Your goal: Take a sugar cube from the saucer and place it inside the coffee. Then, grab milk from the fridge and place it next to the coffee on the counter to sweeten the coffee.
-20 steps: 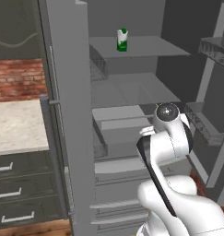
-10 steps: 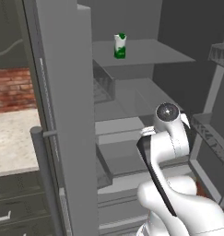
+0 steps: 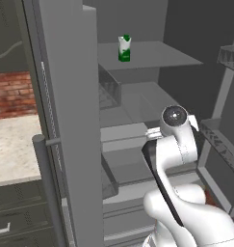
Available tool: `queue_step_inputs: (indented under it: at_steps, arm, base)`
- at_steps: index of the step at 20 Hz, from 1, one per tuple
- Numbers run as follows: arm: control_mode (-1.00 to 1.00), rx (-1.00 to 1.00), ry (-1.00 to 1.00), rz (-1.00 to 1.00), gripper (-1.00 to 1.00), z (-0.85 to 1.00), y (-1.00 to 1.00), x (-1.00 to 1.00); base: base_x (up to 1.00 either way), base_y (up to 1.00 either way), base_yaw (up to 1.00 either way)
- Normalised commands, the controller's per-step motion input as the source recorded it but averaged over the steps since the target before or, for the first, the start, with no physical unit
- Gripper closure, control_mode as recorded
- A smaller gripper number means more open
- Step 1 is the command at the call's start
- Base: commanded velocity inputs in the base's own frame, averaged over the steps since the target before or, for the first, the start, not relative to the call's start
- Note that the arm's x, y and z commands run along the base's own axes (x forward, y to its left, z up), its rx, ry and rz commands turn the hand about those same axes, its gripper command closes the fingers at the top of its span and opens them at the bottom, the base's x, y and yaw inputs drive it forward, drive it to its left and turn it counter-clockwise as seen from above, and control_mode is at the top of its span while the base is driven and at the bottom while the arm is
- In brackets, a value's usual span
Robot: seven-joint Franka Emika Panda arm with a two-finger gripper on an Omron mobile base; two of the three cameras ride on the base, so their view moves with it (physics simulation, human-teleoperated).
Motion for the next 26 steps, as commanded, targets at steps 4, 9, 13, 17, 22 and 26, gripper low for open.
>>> queue_step_inputs:
  at_steps: [4, 9, 13, 17, 22, 26]
  arm:
    - [-1.0, 0.0, -0.2, 0.0, -1.0, 0.82, 0.0, 0.02]
    - [-1.0, 0.0, -0.21, 0.02, -1.0, 0.72, 0.19, 0.0]
    - [-1.0, 0.0, -0.15, 0.03, -1.0, 0.57, 0.31, 0.09]
    - [-1.0, 0.06, -0.08, 0.02, -1.0, 0.66, 0.12, 0.15]
    - [-1.0, 0.09, -0.02, 0.07, -1.0, 0.58, 0.13, 0.11]
    - [-1.0, 0.09, -0.01, 0.12, -1.0, 0.46, 0.15, 0.1]
  base:
    - [0.0, 0.0, 0.0]
    - [0.0, 0.0, 0.0]
    - [0.0, 0.0, 0.0]
    - [0.0, 0.0, 0.0]
    - [0.0, 0.0, 0.0]
    - [0.0, 0.0, 0.0]
